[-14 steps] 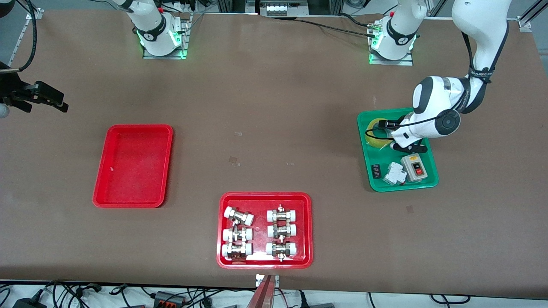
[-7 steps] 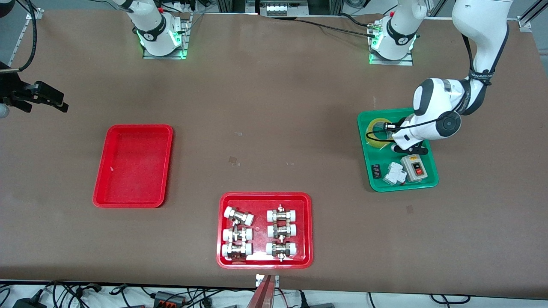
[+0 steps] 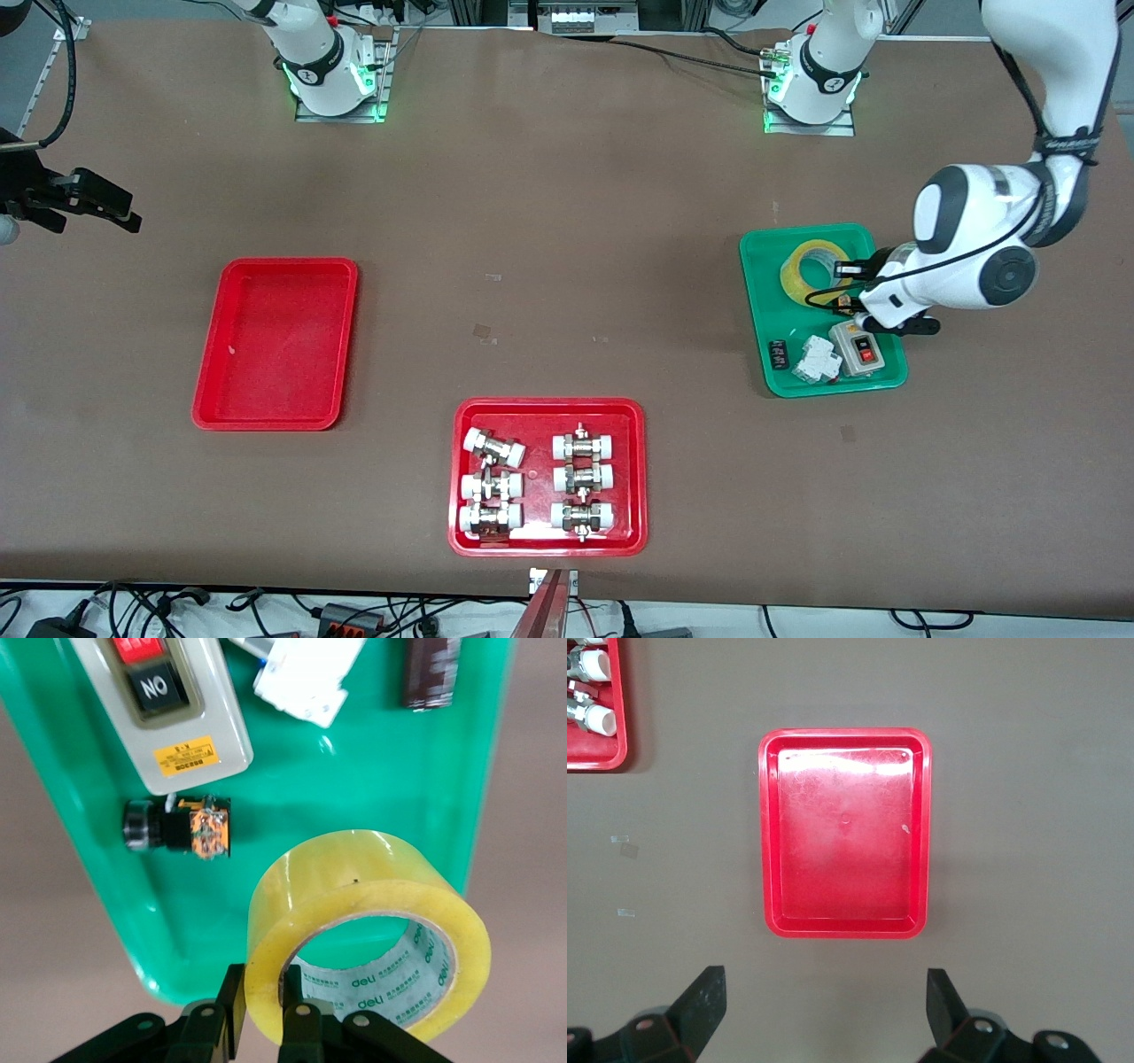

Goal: Left arm passes tape to right arm into tray
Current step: 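Lift the tape with the left gripper while the right gripper approaches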

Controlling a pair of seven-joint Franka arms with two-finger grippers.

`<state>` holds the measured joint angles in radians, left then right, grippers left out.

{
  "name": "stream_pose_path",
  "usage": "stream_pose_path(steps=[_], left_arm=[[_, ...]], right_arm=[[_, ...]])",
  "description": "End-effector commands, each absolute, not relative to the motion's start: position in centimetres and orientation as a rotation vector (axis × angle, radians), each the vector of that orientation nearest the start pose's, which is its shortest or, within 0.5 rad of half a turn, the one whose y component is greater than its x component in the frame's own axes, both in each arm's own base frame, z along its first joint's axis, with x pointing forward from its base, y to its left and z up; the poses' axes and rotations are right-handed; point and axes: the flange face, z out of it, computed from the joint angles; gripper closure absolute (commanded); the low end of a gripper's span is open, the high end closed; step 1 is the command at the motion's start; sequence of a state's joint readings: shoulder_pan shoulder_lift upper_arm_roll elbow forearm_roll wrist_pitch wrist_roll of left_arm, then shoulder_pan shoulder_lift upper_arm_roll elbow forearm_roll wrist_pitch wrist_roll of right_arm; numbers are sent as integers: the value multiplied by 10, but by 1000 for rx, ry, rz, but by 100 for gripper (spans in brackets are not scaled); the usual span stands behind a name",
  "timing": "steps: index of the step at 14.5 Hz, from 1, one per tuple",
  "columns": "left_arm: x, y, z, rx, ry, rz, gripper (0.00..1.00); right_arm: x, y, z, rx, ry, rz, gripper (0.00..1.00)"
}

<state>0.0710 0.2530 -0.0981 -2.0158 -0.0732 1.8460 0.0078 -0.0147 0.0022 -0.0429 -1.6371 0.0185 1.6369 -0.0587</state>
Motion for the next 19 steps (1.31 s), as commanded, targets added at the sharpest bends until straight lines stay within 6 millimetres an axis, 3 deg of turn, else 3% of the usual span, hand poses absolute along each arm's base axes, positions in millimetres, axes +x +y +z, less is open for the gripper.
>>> stream_pose_path(steps=[1, 4, 5, 6, 8, 10, 12, 13, 15, 17, 18, 19], left_arm=[[550, -37, 413, -3267, -11, 650, 100], [562, -61, 530, -3457, 63, 536, 100], [561, -74, 562, -3475, 122, 451, 100], [560, -100, 580, -3516, 177, 423, 100], [560, -135, 567, -3511, -71, 561, 97], [561, -183, 560, -3505, -378, 694, 99], [570, -226, 556, -3516, -683, 665, 99], [575, -249, 551, -3505, -833, 636, 99], [576, -284, 537, -3445, -1087, 697, 99], [576, -311, 520, -3459, -1147, 797, 99], [572, -329, 511, -3464, -1159, 882, 99], [571, -340, 505, -3468, -1165, 905, 99]], right_arm=[[556, -32, 604, -3118, -15, 5, 0], [561, -27, 595, -3093, -24, 26, 0], [562, -22, 594, -3058, -23, 27, 0], [562, -20, 591, -3024, -15, 32, 0], [563, -16, 581, -2951, 1, 96, 0], [569, -5, 551, -2914, 1, 233, 0], [578, 26, 536, -2923, -102, 282, 0], [581, 26, 535, -2918, -95, 277, 0], [596, 24, 509, -2894, -109, 330, 0], [600, 42, 498, -2834, -243, 339, 0], [602, 71, 491, -2796, -300, 334, 0], [605, 84, 487, -2773, -314, 320, 0]])
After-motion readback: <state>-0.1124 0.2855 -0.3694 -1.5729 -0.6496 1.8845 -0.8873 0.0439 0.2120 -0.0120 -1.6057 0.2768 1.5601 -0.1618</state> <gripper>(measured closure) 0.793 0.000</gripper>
